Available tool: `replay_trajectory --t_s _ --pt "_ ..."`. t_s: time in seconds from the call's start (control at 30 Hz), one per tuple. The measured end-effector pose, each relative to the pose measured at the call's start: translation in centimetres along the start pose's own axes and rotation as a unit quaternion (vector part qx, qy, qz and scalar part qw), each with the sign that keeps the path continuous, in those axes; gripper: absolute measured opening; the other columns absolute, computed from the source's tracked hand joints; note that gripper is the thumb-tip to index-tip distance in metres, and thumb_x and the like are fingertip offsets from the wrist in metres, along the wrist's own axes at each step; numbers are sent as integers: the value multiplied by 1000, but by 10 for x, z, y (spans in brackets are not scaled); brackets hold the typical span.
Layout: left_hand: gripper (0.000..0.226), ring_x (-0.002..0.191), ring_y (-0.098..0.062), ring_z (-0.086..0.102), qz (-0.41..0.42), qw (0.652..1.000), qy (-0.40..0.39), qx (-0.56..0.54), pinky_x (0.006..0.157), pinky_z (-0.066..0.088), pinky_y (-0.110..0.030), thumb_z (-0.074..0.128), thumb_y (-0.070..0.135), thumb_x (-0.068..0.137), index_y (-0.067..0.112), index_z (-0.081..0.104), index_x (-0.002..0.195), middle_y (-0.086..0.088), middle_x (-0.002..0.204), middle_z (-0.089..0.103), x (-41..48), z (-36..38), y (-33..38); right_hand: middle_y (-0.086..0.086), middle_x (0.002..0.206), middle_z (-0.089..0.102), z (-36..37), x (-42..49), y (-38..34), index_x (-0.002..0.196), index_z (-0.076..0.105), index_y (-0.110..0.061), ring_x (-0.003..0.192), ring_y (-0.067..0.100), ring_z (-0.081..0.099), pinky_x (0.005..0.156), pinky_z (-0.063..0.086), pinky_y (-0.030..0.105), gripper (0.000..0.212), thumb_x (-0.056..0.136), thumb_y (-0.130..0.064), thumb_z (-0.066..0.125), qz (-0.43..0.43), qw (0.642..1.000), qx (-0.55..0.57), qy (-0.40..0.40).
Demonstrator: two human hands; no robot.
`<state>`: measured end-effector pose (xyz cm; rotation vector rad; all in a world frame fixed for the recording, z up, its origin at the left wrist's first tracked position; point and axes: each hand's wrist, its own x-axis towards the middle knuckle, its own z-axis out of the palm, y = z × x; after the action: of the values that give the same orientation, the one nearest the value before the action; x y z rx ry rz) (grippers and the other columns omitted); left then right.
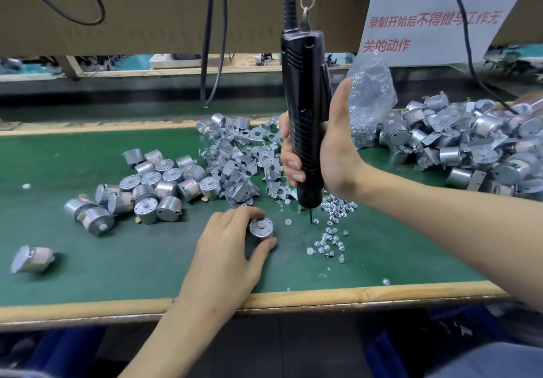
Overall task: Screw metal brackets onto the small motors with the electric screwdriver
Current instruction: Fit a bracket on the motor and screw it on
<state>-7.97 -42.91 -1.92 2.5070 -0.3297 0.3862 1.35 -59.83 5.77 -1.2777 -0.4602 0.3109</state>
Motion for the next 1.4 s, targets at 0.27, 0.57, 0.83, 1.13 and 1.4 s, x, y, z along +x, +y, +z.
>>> replay_trajectory --t_s 0.27,0.57,0.83,1.13,1.4 --pt "31 98 -14 53 0 1000 0 1 79 29 -15 77 31 83 23 62 109 13 102 63 0 0 0 5 50 37 -1 -1 -2 75 43 -13 40 19 33 44 34 25 81 73 -83 3 7 1000 -6 19" --pt "30 97 -14 54 0 1000 2 1 79 30 -16 77 30 83 23 62 107 14 100 63 1 1 0 4 51 37 0 -3 -6 75 42 -14 41 18 33 46 33 26 82 85 -77 -8 0 999 -27 32" --pt "30 98 -14 53 -2 1000 0 2 80 31 -18 77 31 83 24 62 108 14 101 63 0 0 0 4 55 32 7 -4 -11 77 37 -13 41 16 33 46 28 29 78 90 -73 -12 -13 999 -20 29" --pt "30 96 -15 53 -1 1000 2 2 78 30 -18 77 30 83 23 62 107 14 100 62 0 0 0 6 52 34 2 -2 -8 74 41 -13 42 19 32 48 30 30 80 80 -78 -4 -11 999 -31 29" --pt "30 97 -13 53 -2 1000 0 -1 79 29 -16 76 31 83 24 61 108 15 100 61 0 0 0 6 55 31 3 -3 -11 75 40 -13 42 17 33 47 28 29 81 89 -75 -11 -13 999 -16 38"
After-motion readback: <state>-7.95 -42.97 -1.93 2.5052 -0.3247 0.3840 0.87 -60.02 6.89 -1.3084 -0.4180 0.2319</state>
